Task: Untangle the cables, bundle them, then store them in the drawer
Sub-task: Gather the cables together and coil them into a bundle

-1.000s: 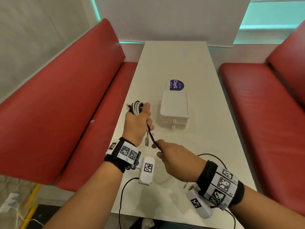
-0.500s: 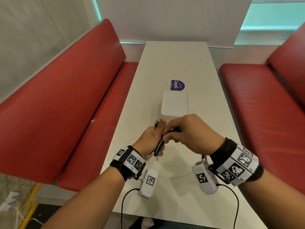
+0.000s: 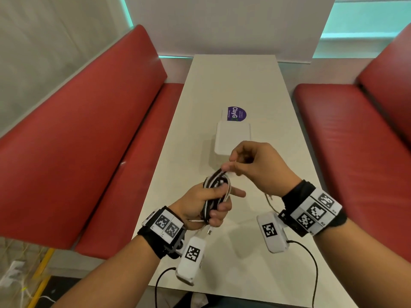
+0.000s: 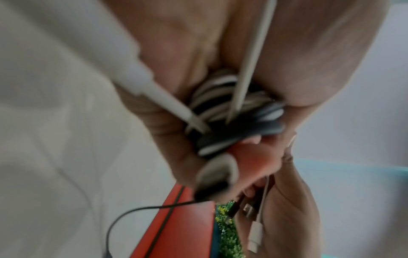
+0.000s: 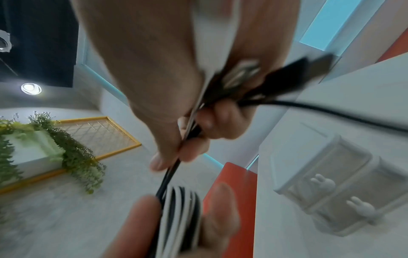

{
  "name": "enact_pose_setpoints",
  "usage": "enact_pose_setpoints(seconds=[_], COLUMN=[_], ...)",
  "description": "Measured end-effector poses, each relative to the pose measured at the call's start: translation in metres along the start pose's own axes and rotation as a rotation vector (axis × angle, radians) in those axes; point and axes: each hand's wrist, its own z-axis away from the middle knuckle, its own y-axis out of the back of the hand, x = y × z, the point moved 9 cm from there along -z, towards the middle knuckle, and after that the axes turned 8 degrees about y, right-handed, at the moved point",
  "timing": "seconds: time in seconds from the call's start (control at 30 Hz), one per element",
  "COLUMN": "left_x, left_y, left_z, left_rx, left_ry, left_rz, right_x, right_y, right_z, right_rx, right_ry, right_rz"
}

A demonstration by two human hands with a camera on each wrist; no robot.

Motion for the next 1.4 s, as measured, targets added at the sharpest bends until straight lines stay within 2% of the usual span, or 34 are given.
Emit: enact_pose_setpoints(seconds=[0.13, 0.23, 0.4, 0.5, 0.6, 0.73, 0.83, 0.87, 0.9, 1.0, 1.07, 1.13, 1.17, 1.2, 1.23, 1.3, 1.33, 1.4], left_x=[0.015, 0.024, 0.023, 0.019, 0.019, 0.017, 0.024, 0.028, 0.033, 0.048, 0.053, 0.057, 0.06, 0.064, 0.068, 0.075, 0.078, 0.082], left_y=[0.01, 0.016, 0.025, 0.021, 0.011, 0.02, 0.015, 0.015, 0.016, 0.028, 0.037, 0.034, 0.031, 0.03, 0.031, 0.043, 0.05, 0.064], left_z=[0.0, 0.001, -0.002, -0.005, -0.003, -0.007, -0.01, -0.01, -0.011, -0.01, -0.008, -0.006, -0.004, -0.002, 0.002, 0.008, 0.012, 0.017], left_rx=[0.075, 0.167, 0.271, 0.194, 0.123, 0.177, 0.179, 0.192, 0.202, 0.32, 0.367, 0.331, 0.302, 0.29, 0.304, 0.398, 0.467, 0.644], left_ry=[-0.181, -0.296, -0.337, -0.304, -0.299, -0.329, -0.351, -0.377, -0.408, -0.5, -0.537, -0.551, -0.559, -0.577, -0.6, -0.634, -0.643, -0.623], left_rz=[0.241, 0.325, 0.428, 0.5, 0.507, 0.643, 0.679, 0.666, 0.643, 0.598, 0.583, 0.534, 0.497, 0.464, 0.43, 0.35, 0.292, 0.109], right_x=[-0.002, -0.001, 0.004, 0.006, 0.003, -0.015, -0.019, -0.016, -0.01, 0.02, 0.039, 0.049, 0.047, 0.046, 0.045, 0.048, 0.049, 0.045], right_y=[-0.001, -0.003, -0.011, -0.02, -0.023, -0.033, -0.035, -0.033, -0.03, -0.022, -0.034, -0.061, -0.073, -0.078, -0.077, -0.071, -0.068, -0.071], right_z=[0.008, 0.011, 0.02, 0.03, 0.037, 0.04, 0.038, 0.037, 0.037, 0.034, 0.035, 0.04, 0.044, 0.047, 0.048, 0.049, 0.049, 0.055], right_rx=[0.099, 0.199, 0.347, 0.382, 0.367, 0.328, 0.303, 0.29, 0.281, 0.295, 0.176, -0.027, -0.102, -0.139, -0.155, -0.187, -0.224, -0.333], right_ry=[0.082, 0.067, -0.059, -0.05, 0.009, 0.241, 0.322, 0.322, 0.298, 0.079, -0.139, -0.306, -0.337, -0.333, -0.301, -0.219, -0.174, -0.08], right_rz=[0.082, 0.073, -0.061, -0.082, 0.073, 0.426, 0.602, 0.564, 0.431, -0.059, -0.204, -0.47, -0.583, -0.599, -0.508, -0.161, 0.007, 0.185])
